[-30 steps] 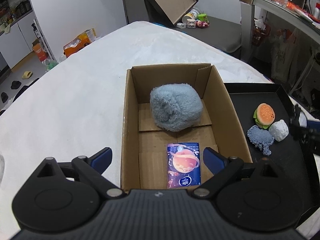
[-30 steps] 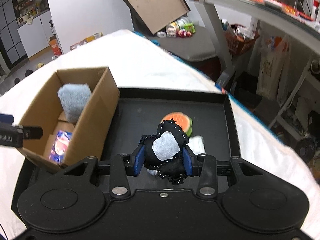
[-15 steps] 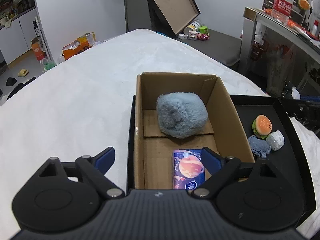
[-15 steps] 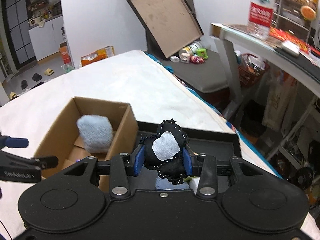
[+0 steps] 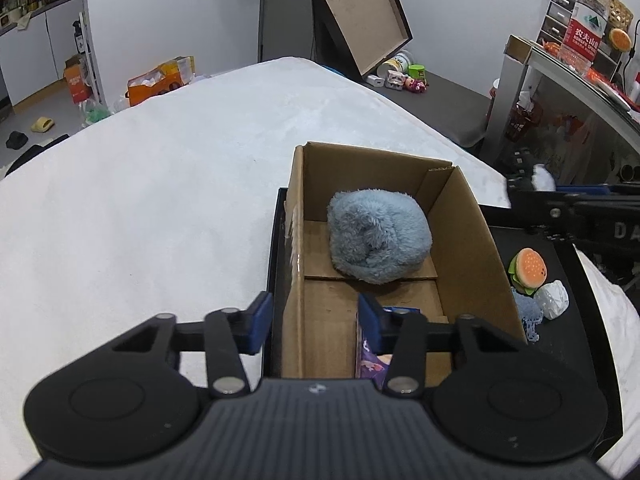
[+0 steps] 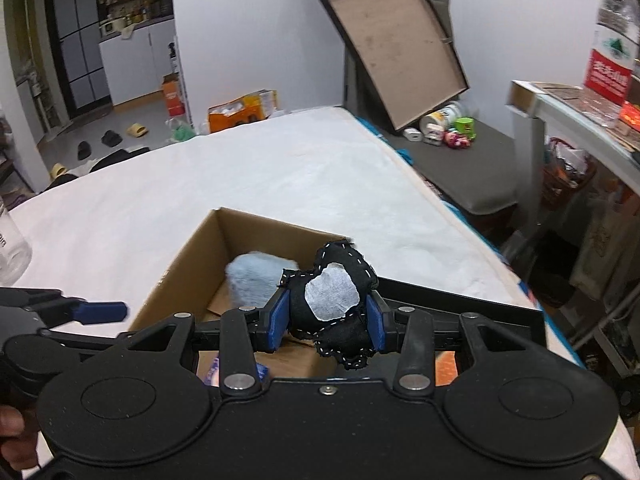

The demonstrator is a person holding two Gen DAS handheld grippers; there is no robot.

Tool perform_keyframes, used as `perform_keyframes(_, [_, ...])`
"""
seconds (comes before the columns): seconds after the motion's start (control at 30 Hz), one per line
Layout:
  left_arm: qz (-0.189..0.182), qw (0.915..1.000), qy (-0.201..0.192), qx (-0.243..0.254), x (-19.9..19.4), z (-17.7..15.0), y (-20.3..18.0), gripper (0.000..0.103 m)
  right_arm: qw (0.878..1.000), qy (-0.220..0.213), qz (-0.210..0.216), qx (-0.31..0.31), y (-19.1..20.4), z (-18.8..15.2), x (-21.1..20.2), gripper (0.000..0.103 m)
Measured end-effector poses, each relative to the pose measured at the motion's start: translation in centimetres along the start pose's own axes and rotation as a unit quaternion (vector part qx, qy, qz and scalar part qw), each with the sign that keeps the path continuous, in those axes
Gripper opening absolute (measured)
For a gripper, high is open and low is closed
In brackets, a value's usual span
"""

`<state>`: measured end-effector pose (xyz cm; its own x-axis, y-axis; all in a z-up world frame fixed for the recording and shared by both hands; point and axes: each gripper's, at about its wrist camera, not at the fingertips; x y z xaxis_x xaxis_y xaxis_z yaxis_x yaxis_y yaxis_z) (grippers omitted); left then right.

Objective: Organize soft objects
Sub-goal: 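Carry the black pouch toward the box while the left gripper grips the box wall, then lower the pouch into the box and open the right gripper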

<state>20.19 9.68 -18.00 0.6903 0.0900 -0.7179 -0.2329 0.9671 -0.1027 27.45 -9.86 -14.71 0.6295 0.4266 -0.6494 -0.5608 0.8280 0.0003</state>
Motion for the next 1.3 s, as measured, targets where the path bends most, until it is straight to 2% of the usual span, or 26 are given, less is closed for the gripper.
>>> perform_keyframes(0.07, [-0.004, 1.0000, 0.001, -0.006, 0.2, -0.1, 0.2, 0.027, 1.000, 0.003, 0.005, -0.005, 0.6, 0.2, 0.5, 0.040])
perform_keyframes(0.33, [-0.006, 0.9997, 0.003, -0.025, 0.6, -0.2, 1.2, 0.012, 1.000, 0.011, 0.023, -0.014, 2.7, 0.8, 2.0, 0.041])
perform_keyframes(0.6, [-0.008, 0.9994, 0.001, -0.034, 0.6, -0.3, 1.7, 0.008, 0.999, 0.010, 0.043, -0.011, 4.3, 1.5, 3.4, 0.043])
perform_keyframes(0.77, [-0.008, 0.9993, 0.000, -0.035, 0.6, -0.3, 1.6, 0.008, 0.996, 0.005, 0.077, -0.041, 5.3, 1.8, 3.5, 0.060])
perform_keyframes(1.3, [0.003, 0.9995, 0.003, -0.031, 0.3, -0.3, 1.2, 0.008, 0.998, 0.019, 0.059, -0.014, 3.4, 0.5, 1.8, 0.061])
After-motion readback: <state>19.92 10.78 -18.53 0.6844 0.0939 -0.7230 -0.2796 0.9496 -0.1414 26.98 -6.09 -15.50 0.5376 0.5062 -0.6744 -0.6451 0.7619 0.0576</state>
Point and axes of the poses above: each gripper's, at about its wrist camera, not at the fingertips, and x roughly the way its jaws point, y to its left, z to its top, and after that the axes turned 5 degrees about -y, right-handed
